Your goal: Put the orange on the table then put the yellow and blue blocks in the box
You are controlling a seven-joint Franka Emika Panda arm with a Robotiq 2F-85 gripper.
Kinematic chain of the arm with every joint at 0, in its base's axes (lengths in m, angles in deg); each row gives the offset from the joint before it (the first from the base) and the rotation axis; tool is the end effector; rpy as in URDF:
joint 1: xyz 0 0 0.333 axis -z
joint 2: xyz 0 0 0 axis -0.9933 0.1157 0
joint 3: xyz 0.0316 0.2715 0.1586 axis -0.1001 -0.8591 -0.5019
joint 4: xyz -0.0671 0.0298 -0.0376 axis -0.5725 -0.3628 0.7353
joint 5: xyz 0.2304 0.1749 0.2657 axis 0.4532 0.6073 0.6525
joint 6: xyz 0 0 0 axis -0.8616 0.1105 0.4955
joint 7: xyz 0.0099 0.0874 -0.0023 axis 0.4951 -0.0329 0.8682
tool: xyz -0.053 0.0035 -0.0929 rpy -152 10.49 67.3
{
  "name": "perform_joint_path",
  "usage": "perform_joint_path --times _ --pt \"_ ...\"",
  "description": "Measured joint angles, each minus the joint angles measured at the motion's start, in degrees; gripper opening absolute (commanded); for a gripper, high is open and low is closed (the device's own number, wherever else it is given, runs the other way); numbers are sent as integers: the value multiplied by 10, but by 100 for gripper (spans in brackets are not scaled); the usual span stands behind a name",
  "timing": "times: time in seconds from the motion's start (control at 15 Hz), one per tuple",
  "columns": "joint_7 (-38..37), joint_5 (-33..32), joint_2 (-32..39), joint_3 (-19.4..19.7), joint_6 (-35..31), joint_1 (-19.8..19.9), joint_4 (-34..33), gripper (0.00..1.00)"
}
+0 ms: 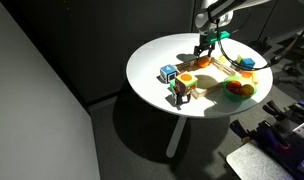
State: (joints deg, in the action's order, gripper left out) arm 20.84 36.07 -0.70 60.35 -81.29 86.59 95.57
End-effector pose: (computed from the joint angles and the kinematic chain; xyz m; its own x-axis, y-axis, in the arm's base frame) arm 0.7375 -0.0614 0.1344 0.9907 -0.0458 -0.1281 -0.0443 -0.9989 0.0142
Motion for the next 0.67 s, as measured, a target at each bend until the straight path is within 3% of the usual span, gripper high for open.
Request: perform_joint_path --times 0.27,0.33,0.4,0.6,0.67 --pt "0 0 15 1 4 0 -17 100" --pt "0 0 17 1 6 0 -20 75" --pt "0 0 20 1 8 0 -24 73" --pt "0 0 28 3 13 0 -35 52" --pt "0 0 28 3 19 0 -40 52"
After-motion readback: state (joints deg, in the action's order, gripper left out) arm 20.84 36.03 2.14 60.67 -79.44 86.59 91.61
